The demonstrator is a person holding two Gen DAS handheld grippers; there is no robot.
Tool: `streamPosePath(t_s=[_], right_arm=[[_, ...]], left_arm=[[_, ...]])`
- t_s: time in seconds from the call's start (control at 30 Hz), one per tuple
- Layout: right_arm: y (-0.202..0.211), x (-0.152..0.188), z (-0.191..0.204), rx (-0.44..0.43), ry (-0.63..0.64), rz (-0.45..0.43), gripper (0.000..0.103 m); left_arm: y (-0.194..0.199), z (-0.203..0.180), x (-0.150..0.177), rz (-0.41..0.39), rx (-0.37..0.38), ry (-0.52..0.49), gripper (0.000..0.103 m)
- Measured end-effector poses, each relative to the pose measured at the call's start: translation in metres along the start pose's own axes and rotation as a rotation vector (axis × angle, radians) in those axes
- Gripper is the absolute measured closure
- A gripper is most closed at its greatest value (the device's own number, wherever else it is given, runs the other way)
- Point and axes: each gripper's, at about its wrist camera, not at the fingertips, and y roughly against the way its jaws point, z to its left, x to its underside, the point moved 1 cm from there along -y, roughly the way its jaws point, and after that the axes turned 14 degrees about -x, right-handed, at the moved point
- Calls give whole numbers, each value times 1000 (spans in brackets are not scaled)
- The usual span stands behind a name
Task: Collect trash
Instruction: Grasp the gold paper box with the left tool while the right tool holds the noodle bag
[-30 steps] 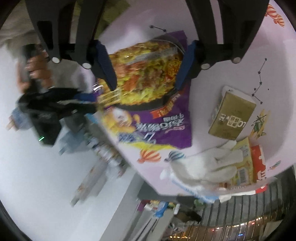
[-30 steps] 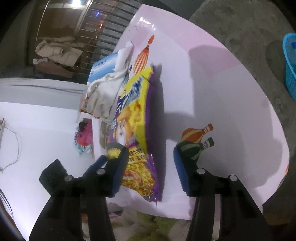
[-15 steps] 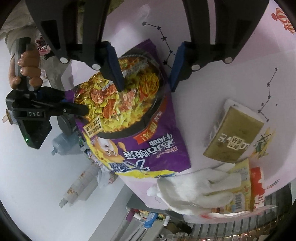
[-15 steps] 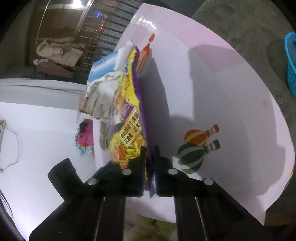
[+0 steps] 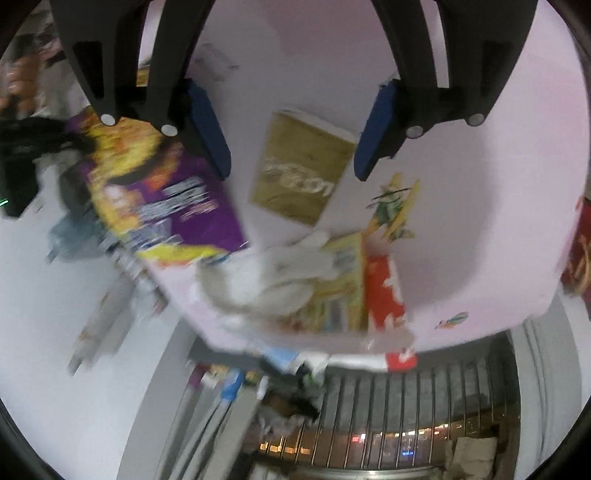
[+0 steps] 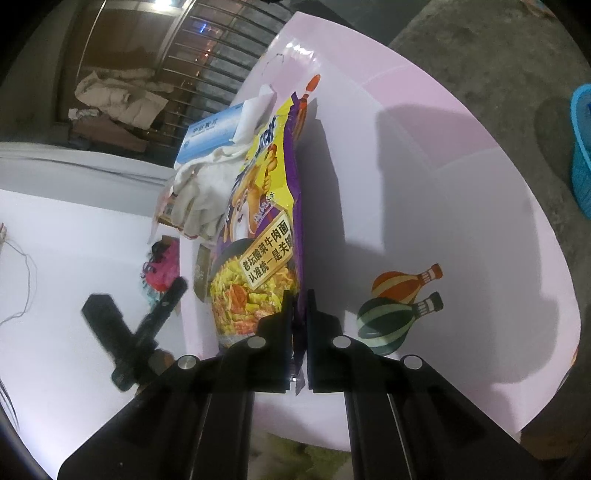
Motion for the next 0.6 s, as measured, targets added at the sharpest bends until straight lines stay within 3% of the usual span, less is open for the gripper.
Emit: streamPosePath(t_s=[0.2,0.27,0.37,0.6], right_arm=[[4,0,-1,6,0,-14,98],[5,0,-1,7,1,-15,98],[7,1,-2,12,0,-12,98],[9,10,-2,23,14,13,98]], left_arm=[[-25,0,12,79,1,8,36],[-24,0,15,69,-7,6,36],[-18,5,20,81,-34,23,45],[6,-10,46,133,23,20,46]])
